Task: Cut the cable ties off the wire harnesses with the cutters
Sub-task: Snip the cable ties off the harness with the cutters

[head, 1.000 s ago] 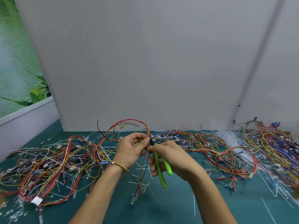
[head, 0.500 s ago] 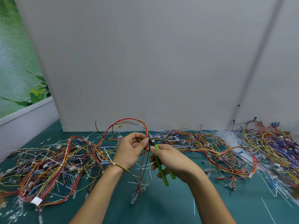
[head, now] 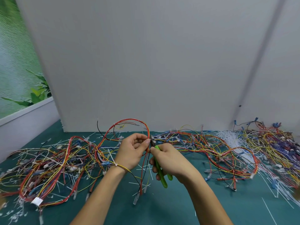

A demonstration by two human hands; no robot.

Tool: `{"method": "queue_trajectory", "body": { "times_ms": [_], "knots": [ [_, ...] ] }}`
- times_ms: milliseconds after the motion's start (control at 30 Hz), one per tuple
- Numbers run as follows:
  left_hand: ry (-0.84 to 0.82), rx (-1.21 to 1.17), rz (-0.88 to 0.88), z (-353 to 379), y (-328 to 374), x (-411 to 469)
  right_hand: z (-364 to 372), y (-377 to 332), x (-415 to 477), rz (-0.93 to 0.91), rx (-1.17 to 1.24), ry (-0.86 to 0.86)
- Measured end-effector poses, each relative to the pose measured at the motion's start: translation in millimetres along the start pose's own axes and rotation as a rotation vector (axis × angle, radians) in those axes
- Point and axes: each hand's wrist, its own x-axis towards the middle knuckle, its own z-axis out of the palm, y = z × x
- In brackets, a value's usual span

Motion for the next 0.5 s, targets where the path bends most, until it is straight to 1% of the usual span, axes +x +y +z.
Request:
{"method": "queue_trajectory", "body": {
  "times_ms": [233, 500],
  "knots": [
    [-0.010, -0.001, -0.008, -0.2, -0.2, -0.1, -2.3, -3.6, -1.2, 0.032, 0.021, -0.049],
    [0.003, -0.001, -0.009, 1.0, -1.9, 0.4, -0.8, -1.8, 0.0, 0.002, -0.041, 0.018]
  ]
}}
